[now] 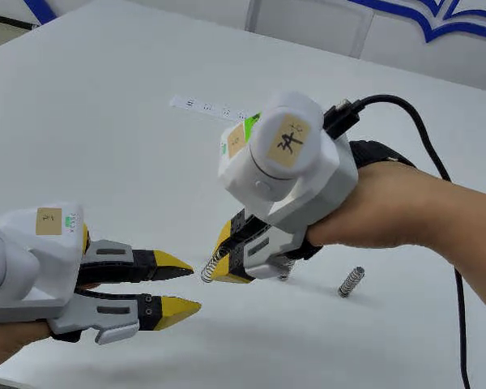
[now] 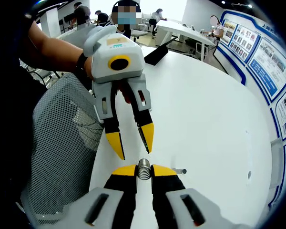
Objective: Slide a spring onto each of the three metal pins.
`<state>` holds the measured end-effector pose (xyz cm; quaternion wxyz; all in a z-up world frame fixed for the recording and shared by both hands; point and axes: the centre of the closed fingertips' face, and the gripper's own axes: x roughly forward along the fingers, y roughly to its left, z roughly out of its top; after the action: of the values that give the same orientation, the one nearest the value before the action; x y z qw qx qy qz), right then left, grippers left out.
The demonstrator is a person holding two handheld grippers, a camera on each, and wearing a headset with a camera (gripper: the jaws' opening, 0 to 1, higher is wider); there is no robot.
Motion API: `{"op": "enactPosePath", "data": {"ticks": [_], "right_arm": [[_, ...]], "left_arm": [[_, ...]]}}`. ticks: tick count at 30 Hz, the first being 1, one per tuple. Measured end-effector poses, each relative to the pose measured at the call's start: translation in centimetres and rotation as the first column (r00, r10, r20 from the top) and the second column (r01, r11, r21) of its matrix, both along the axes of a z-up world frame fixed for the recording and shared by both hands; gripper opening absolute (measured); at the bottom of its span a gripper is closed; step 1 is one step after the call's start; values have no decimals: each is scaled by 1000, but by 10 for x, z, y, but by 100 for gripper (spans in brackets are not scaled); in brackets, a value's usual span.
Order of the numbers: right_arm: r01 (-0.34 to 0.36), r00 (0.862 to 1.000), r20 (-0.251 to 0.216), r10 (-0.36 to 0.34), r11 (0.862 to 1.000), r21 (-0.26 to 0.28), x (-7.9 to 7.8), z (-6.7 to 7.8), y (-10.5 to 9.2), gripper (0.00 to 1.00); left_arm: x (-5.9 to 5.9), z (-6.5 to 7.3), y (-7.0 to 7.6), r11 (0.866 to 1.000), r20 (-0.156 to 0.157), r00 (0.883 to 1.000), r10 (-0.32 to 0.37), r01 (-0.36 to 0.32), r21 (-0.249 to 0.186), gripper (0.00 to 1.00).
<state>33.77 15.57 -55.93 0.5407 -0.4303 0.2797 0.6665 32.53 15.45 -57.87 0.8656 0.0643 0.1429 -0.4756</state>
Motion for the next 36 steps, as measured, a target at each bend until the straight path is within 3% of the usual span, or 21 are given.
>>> {"op": "enactPosePath", "data": {"ticks": [11, 21, 30, 36], "right_arm": [[36, 998, 50, -35, 999, -28, 35, 4, -8, 12], [62, 994, 91, -56, 996, -67, 69, -6, -4, 12], [67, 994, 94, -58, 993, -97, 82, -20, 0, 12], [63, 995, 78, -54, 992, -111, 81, -27, 3, 12]], "left_arm": [[-1, -7, 2, 1000, -21, 1000, 17, -18, -9, 29], [0, -10, 6, 999, -34, 999, 28, -29, -15, 30], [1, -13, 9, 999, -42, 998, 37, -38, -23, 30], [1, -15, 11, 999, -49, 998, 44, -45, -29, 30]]}}
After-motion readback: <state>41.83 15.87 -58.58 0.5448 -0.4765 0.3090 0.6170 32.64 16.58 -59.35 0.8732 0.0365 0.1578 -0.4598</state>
